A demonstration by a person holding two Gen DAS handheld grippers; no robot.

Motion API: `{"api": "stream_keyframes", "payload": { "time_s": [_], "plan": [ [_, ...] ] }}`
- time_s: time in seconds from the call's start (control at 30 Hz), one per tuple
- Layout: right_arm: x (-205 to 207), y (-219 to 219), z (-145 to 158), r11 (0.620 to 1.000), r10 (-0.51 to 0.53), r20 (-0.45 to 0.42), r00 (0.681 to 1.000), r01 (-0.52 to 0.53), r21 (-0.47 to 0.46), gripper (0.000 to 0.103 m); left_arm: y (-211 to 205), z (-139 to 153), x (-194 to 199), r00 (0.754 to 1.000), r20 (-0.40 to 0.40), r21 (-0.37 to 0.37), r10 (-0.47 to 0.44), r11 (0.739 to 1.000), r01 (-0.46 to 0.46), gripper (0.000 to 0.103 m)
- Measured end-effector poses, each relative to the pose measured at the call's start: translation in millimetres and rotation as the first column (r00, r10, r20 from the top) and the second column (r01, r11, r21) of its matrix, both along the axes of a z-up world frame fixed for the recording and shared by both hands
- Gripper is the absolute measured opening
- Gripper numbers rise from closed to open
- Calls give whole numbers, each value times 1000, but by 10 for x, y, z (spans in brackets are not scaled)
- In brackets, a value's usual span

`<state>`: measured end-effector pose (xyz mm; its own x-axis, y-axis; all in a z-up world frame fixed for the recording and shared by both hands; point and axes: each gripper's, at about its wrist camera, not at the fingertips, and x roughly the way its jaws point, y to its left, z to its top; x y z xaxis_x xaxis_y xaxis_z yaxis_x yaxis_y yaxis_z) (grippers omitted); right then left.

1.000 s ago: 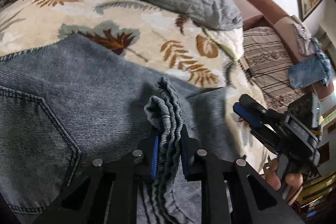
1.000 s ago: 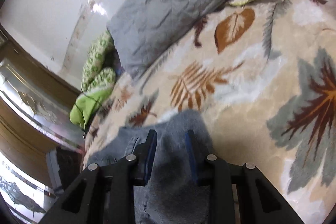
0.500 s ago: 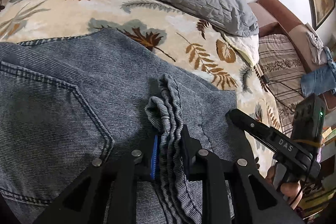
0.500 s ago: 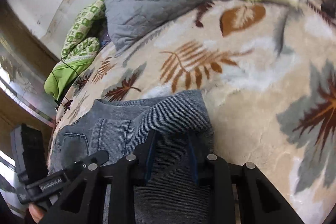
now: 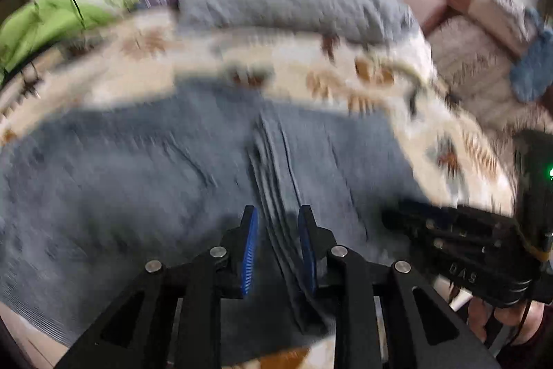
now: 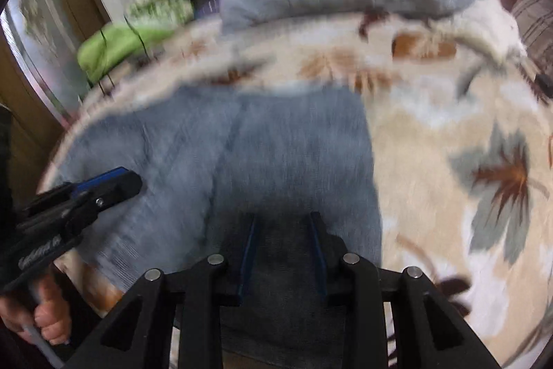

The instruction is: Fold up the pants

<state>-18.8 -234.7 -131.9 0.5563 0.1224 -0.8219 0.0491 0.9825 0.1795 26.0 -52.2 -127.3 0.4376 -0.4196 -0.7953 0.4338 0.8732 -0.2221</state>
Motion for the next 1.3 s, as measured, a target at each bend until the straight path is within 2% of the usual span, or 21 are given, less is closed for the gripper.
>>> {"api": "stream_keyframes", "payload": {
  "time_s": [0.07,0.13,0.2,0.3,0.37,0.4,0.5,0.53,0.57,0.6,0.63,0.7,0.83,0.9,0.93,1.0,1.07,1.13,1.2,1.3],
  "plan": [
    [-52,8,55,1000,5,-1,1000,-5,16,33,6,-28,-24,1000,2,8,6,1000,-6,25],
    [-156,-47,129,994,-12,38,999,8,109,33,65,49,-45,1000,24,-5,13,1000,-13,25],
    [-265,-50,174,989,-16,59,998,8,145,33,154,77,-60,998,41,-20,45,999,-44,25],
    [-299,138,72,995,31,7,999,-32,98,34,256,-14,-49,997,-8,-4,75,997,-75,25],
    [-332,290,61,998,56,18,998,-56,-3,33,348,0,-56,996,-20,-30,86,996,-86,25],
    [-328,327,89,997,68,16,998,-68,-22,33,414,41,-81,995,-3,-45,98,994,-98,25],
    [-373,303,245,995,76,102,992,-83,59,33,636,152,-109,985,35,-78,168,983,-165,26],
    [-388,310,322,993,76,145,987,-88,77,33,738,183,-109,979,36,-92,199,977,-195,34],
    [-402,334,368,992,75,171,982,-90,84,33,866,221,-125,971,33,-105,238,967,-233,50],
    [-404,369,413,990,76,195,978,-97,105,33,1014,254,-135,955,29,-116,294,950,-289,67],
    [-406,383,431,986,78,208,975,-107,129,33,1184,291,-160,934,27,-132,357,927,-350,71],
    [-327,449,458,978,83,222,972,-123,171,33,1525,374,-230,888,21,-175,460,876,-450,73],
    [-164,648,455,952,117,222,968,-174,254,33,2115,463,-342,813,-38,-217,581,789,-574,78],
    [-112,785,435,943,142,219,965,-199,267,33,2466,461,-391,758,-116,-239,642,723,-648,79],
    [-77,880,429,939,157,218,963,-214,270,33,2547,445,-394,736,-149,-240,660,698,-674,79],
    [-67,1004,407,929,183,211,960,-239,283,33,2789,391,-402,673,-235,-240,701,629,-739,79],
    [-51,1134,381,922,208,205,956,-262,285,33,2952,311,-398,622,-300,-233,723,577,-783,79],
    [-70,1228,359,922,234,199,952,-282,264,33,3002,229,-397,602,-343,-222,721,561,-798,79],
    [-100,1268,337,931,245,195,950,-287,227,33,3023,118,-391,596,-385,-234,704,551,-801,79],
    [-95,1199,312,935,222,186,957,-263,237,33,3028,-21,-392,588,-444,-251,676,537,-806,79]
  ]
}}
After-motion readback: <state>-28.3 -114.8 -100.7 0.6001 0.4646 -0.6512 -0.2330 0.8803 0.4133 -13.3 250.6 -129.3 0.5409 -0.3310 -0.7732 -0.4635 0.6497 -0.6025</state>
